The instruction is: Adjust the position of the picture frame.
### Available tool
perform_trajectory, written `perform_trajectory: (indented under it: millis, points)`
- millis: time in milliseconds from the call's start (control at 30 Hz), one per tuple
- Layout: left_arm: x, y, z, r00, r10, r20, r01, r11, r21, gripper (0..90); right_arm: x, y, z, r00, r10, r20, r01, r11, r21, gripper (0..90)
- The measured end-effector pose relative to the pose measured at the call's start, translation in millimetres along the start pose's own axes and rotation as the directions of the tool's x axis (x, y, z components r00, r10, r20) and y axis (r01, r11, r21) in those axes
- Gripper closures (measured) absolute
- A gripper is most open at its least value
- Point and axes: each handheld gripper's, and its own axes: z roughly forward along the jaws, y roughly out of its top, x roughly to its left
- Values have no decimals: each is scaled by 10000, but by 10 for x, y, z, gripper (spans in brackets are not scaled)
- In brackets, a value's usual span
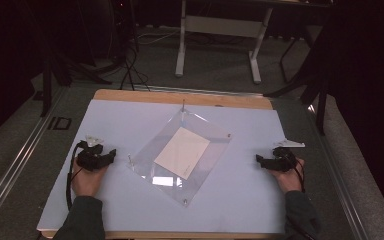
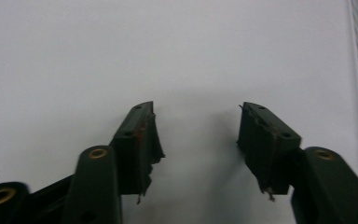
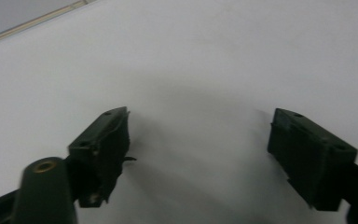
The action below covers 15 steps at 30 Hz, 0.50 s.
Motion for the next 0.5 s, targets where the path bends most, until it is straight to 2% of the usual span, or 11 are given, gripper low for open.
perform_trajectory:
  millis: [100, 133, 233, 300, 500]
  points:
    - [-1, -4, -11, 9998, -148, 124, 148, 9999, 23, 499, -5, -3, -7, 10000, 51, 40, -50, 10000, -41, 238]
    - [-9, -1, -42, 9991, -235, 347, 233, 9997, 66, 505, 2, -10, -25, 10000, -11, 15, 11, 9998, -173, 328]
    - [-42, 5, -94, 9992, -55, 394, 56, 10000, -26, 506, 19, -16, -38, 9999, -119, -61, 117, 9996, -250, 382]
    - [-56, 8, -122, 9990, 79, 437, -77, 10000, -40, 505, 31, -13, -38, 9998, -164, -121, 161, 9996, -250, 399]
    - [-77, 3, -178, 9977, 68, 673, -60, 9999, -130, 503, 81, 8, -51, 9986, -441, -296, 431, 9985, -349, 417]
